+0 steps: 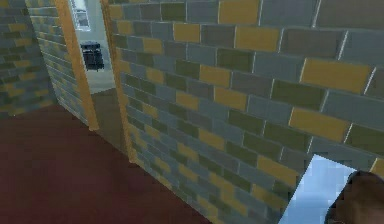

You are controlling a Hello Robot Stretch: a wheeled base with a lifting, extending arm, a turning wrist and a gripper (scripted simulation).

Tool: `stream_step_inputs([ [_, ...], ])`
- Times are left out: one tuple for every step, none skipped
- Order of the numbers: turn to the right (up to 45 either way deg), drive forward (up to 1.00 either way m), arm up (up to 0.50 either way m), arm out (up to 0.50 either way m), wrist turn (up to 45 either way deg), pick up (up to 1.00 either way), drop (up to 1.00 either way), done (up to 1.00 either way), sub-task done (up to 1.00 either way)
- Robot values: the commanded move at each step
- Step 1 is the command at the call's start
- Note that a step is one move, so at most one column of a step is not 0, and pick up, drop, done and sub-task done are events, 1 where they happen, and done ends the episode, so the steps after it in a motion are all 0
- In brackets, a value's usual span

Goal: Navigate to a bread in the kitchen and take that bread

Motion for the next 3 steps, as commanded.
stream_step_inputs([
  [0.0,0.00,0.00,0.00,45.0,0.00,0.00,0.00,0.00],
  [0.0,0.00,0.00,0.00,45.0,0.00,0.00,0.00,0.00],
  [0.0,0.00,0.00,0.00,3.0,0.00,0.00,0.00,0.00],
])
